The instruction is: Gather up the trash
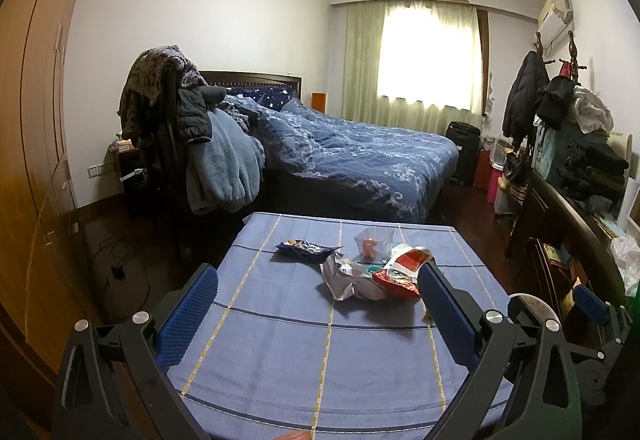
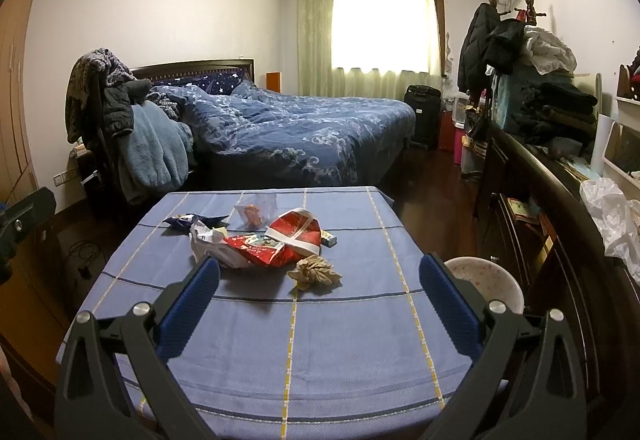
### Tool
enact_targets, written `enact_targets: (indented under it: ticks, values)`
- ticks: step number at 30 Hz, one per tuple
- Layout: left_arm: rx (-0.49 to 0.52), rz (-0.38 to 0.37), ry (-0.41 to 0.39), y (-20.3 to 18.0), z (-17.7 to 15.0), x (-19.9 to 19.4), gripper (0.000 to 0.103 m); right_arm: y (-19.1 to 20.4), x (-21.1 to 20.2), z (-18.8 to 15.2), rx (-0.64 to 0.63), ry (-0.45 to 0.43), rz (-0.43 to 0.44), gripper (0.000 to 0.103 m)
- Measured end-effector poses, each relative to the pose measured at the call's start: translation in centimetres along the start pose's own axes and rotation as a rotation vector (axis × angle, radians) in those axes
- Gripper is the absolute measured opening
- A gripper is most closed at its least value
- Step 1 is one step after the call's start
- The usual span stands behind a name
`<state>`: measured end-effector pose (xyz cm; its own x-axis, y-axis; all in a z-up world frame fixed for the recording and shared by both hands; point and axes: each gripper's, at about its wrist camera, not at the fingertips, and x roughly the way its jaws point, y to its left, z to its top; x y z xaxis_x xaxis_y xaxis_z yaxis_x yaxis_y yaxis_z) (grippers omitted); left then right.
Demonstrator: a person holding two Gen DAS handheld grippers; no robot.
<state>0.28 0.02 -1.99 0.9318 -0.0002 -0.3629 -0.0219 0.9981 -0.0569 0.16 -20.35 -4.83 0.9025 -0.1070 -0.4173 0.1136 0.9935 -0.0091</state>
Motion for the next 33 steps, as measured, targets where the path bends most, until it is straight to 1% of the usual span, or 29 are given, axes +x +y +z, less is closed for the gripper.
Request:
enact_targets:
  ticks: [33]
  values:
    - [0.003,0.003,0.013,-0.17,-0.05,0.34,0.099,0.05,0.69,-0.53,-0.004,0.019,0.003,0.1]
